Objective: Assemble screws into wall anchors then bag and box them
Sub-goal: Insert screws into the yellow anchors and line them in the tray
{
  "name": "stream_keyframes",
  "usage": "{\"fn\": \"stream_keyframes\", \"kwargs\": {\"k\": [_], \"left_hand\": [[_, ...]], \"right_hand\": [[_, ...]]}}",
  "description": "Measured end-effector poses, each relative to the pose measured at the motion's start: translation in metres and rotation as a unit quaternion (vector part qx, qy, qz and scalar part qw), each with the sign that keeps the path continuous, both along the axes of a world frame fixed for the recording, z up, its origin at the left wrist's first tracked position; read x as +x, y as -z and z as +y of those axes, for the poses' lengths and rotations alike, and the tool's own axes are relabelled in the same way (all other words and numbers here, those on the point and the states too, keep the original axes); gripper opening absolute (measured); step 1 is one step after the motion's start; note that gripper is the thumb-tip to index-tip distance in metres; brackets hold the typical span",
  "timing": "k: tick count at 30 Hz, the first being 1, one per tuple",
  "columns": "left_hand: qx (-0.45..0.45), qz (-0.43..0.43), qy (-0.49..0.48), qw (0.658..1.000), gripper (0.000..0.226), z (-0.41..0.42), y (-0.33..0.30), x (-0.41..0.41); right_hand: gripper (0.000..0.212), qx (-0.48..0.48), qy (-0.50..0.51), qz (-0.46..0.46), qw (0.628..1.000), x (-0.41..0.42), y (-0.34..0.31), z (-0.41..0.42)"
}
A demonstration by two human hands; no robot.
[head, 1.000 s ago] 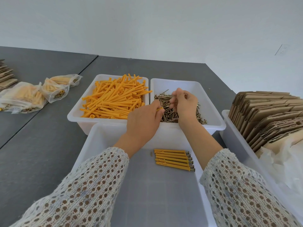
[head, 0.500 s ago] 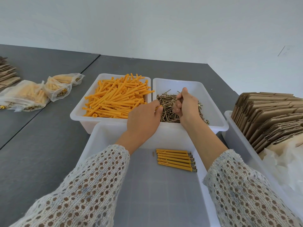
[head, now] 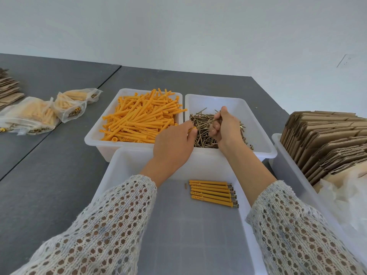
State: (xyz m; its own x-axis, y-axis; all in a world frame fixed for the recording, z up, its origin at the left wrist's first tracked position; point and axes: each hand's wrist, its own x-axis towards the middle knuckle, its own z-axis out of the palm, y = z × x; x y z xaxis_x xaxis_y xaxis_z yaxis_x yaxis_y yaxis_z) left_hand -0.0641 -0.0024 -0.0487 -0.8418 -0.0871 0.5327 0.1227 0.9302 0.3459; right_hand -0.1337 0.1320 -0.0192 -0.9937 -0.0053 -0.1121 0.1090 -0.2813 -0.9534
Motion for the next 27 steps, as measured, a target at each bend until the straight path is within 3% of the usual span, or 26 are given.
{"fn": "stream_keyframes", "kwargs": {"k": [15, 21, 23, 27], "left_hand": [[0.0, -0.001, -0.003, 1.0, 0.027, -0.0001, -0.0012, 0.0005], [0.001, 0.0, -0.001, 1.0, 0.027, 0.0007, -0.0022, 0.0011], [0.002, 0.0, 0.0, 1.0, 0.027, 0.0008, -0.0028, 0.0016], [-0.003, 0.002, 0.003, 1.0, 0.027, 0.0008, -0.0032, 0.0022]], "right_hand": [[0.039, 0.027, -0.005, -0.006, 1.0, 0.0003, -0.0012, -0.0016], [0.04, -0.008, 0.051, -0.006, 0.999, -0.0003, 0.0004, 0.0007], [0.039, 0.001, 0.035, 0.0, 0.999, 0.0011, -0.0008, 0.0001], [0.036, 0.112, -0.077, 0.063, 0.989, 0.007, -0.0008, -0.0069]]}}
